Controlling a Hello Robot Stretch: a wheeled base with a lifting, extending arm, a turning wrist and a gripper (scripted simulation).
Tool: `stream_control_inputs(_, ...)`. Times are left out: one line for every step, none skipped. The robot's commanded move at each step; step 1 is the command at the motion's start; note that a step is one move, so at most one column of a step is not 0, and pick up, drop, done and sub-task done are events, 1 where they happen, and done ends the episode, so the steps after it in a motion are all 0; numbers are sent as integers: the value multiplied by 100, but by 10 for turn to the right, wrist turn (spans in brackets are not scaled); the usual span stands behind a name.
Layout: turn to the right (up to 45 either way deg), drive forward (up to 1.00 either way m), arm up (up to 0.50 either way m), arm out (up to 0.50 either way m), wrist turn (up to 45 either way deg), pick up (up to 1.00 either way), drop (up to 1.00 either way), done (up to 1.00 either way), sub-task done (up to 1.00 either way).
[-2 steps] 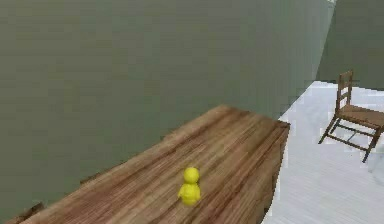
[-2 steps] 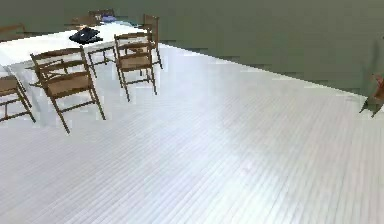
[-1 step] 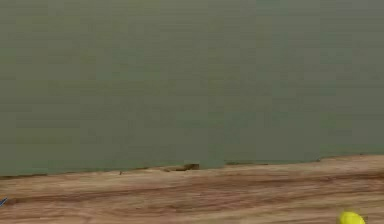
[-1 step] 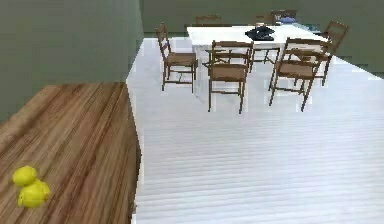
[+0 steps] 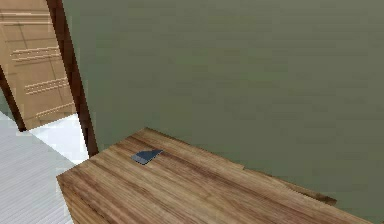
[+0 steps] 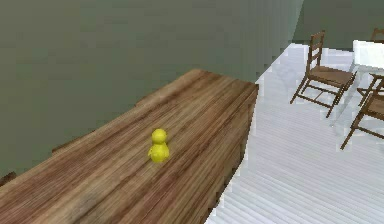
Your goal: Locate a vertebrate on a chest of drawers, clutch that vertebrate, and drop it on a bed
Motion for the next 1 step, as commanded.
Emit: stream_control_inputs(0,0,50,0,0,0,0,0,0)
